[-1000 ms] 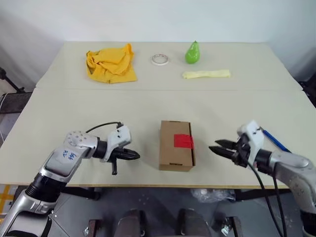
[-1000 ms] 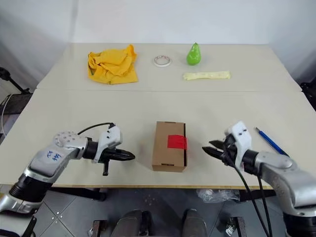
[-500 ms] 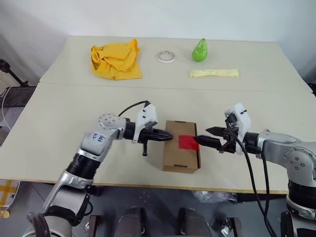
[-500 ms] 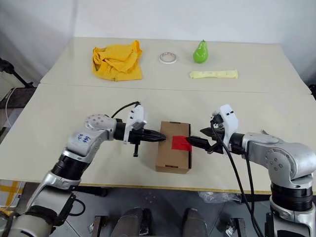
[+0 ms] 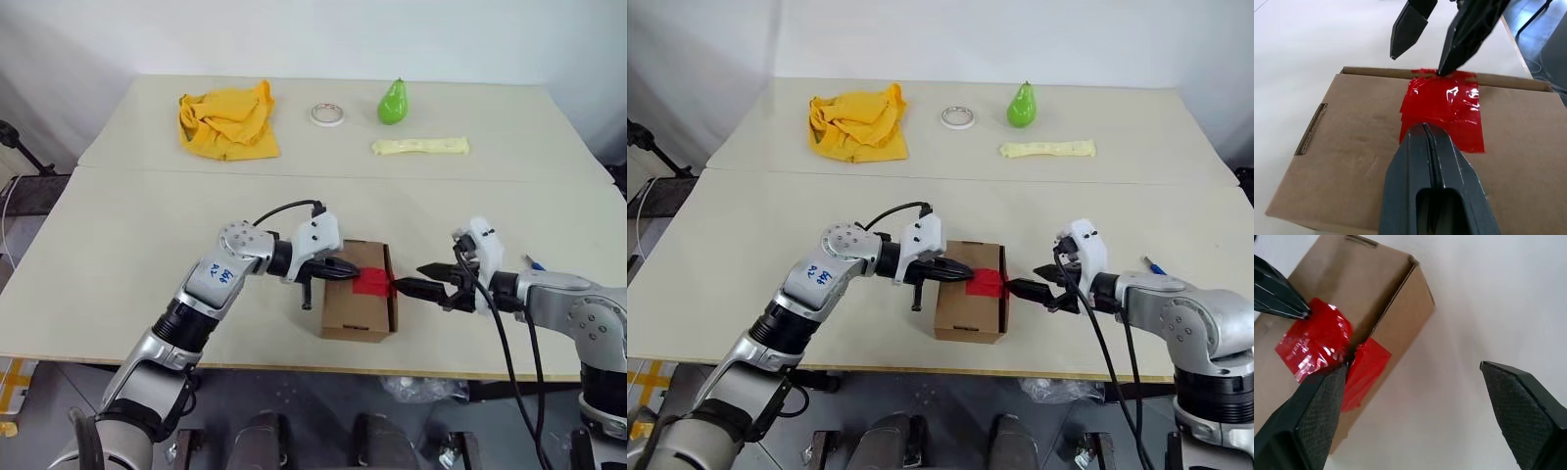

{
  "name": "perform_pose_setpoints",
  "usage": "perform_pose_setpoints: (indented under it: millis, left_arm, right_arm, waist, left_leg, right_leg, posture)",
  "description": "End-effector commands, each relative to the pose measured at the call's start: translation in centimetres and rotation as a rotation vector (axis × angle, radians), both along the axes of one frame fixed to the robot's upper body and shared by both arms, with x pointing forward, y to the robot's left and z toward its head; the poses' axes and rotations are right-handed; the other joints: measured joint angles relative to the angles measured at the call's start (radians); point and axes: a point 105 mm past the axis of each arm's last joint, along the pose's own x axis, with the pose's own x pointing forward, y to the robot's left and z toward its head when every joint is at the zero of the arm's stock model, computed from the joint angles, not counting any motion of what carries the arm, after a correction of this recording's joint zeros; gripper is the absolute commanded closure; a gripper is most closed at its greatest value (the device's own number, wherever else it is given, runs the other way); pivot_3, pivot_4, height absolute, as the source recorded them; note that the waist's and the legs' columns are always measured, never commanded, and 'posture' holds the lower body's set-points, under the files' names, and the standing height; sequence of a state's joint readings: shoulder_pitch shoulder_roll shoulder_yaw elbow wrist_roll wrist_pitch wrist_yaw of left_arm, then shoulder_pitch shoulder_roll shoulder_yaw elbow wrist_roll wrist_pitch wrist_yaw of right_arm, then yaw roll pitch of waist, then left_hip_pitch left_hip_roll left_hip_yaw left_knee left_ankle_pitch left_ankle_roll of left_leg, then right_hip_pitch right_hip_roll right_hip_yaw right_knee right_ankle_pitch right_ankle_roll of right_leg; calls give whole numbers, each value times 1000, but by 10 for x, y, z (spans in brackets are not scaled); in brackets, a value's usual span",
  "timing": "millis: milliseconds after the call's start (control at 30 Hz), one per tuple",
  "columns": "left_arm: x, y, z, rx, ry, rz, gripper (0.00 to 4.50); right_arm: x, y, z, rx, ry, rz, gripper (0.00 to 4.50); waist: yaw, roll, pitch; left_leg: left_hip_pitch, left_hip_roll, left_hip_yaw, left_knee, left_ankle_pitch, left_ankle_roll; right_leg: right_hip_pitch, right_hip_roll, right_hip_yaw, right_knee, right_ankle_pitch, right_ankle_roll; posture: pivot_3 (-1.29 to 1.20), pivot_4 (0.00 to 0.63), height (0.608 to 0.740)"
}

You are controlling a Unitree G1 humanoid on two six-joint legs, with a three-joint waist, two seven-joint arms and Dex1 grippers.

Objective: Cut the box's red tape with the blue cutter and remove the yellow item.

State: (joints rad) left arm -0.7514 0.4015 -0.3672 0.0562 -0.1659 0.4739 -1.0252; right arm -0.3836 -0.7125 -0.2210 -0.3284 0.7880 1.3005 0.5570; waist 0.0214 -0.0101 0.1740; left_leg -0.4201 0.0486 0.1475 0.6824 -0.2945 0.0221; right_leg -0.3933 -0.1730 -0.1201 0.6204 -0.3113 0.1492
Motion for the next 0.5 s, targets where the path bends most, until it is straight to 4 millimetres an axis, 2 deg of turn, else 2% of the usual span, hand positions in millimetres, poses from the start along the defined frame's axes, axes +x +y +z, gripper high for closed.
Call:
perform_pose_setpoints:
  millis: [33, 167, 267, 333, 400, 500]
  left_arm:
    - [0, 10, -31, 97, 85, 47, 4500]
    - [-1, 9, -32, 101, 85, 47, 4500]
    - [-3, 9, -34, 112, 83, 43, 4500]
    - [-5, 8, -37, 124, 84, 38, 4500]
    - [-7, 9, -42, 144, 86, 33, 4500]
    - [-10, 9, -44, 143, 96, 34, 4500]
  right_arm:
    - [1, -5, 1, -28, -9, -20, 42]
    - [3, -1, 1, -114, -19, -6, 42]
    - [7, -5, -4, -278, -25, -28, 42]
    - [11, -3, 0, -326, -62, -29, 42]
    - [14, -7, 0, -456, -125, -18, 42]
    - [14, -18, -10, -641, -183, 35, 42]
  waist:
    - [0, 0, 0]
    - [0, 0, 0]
    - [-1, 0, -1]
    - [-2, -1, -1]
    - [-1, 0, -1]
    - [1, 0, -1]
  left_leg:
    - [0, 0, 0, 0, 0, 0]
    - [0, 0, 0, 0, 0, 0]
    - [1, 0, -1, 0, 0, 0]
    - [1, 0, -1, 0, 0, 0]
    - [1, 0, -1, 0, 0, 0]
    - [0, 0, -1, 0, 0, 0]
  right_leg:
    - [0, 0, 0, 0, 0, 0]
    - [0, 0, 0, 0, 0, 0]
    - [0, 0, 1, 1, 0, 0]
    - [0, 0, 1, 0, 0, 0]
    - [0, 0, 1, 0, 0, 0]
    - [0, 0, 1, 0, 0, 0]
  posture:
    - [0, 150, 740]
    - [0, 150, 740]
    - [0, 150, 740]
    - [0, 150, 740]
    - [0, 150, 740]
    - [0, 150, 740]
